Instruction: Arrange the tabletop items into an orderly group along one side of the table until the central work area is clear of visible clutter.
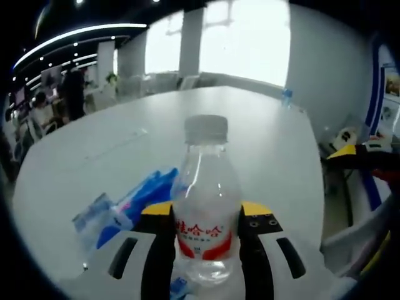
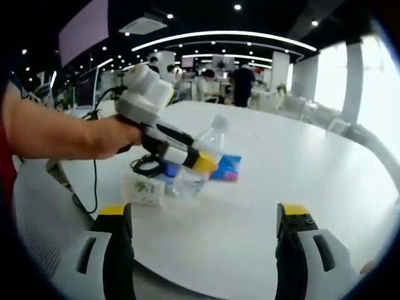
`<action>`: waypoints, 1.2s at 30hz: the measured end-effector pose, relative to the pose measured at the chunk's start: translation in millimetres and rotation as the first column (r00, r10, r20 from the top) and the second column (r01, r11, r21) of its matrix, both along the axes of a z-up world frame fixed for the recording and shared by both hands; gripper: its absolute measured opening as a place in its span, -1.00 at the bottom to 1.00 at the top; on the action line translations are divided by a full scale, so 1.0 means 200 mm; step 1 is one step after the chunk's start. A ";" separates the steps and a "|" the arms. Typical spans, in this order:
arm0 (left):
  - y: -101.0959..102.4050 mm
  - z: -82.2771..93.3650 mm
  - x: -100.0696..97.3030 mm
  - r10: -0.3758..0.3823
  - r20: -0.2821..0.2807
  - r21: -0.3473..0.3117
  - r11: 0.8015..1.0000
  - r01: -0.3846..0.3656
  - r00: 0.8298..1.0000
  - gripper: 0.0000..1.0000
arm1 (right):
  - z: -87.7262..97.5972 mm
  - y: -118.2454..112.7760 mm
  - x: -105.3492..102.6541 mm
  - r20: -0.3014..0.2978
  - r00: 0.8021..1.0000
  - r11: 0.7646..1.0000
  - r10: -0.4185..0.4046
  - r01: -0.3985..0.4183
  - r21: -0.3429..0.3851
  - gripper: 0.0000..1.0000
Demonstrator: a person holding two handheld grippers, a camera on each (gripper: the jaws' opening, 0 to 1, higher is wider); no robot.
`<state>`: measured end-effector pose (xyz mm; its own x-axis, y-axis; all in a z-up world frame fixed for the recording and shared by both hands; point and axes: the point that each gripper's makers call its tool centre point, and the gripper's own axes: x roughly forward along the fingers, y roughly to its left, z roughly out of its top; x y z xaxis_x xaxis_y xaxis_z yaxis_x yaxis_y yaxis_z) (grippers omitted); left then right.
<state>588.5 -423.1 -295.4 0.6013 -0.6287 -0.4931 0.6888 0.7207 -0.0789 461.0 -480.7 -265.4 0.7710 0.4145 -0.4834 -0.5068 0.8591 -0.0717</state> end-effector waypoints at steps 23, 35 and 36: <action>0.28 0.30 -0.05 0.034 0.096 -0.080 0.996 -0.026 0.995 -0.28 | 0.02 0.07 -0.02 0.007 0.997 0.996 0.077 -0.077 0.032 0.91; 0.60 0.33 -0.08 0.138 0.122 -0.079 0.988 -0.129 0.983 -0.28 | 0.04 0.11 -0.03 0.016 0.991 0.988 0.134 -0.135 0.073 0.91; 0.62 0.33 -0.08 0.145 0.124 -0.080 0.988 -0.136 0.982 -0.28 | 0.04 0.11 -0.02 0.018 0.991 0.988 0.136 -0.137 0.078 0.91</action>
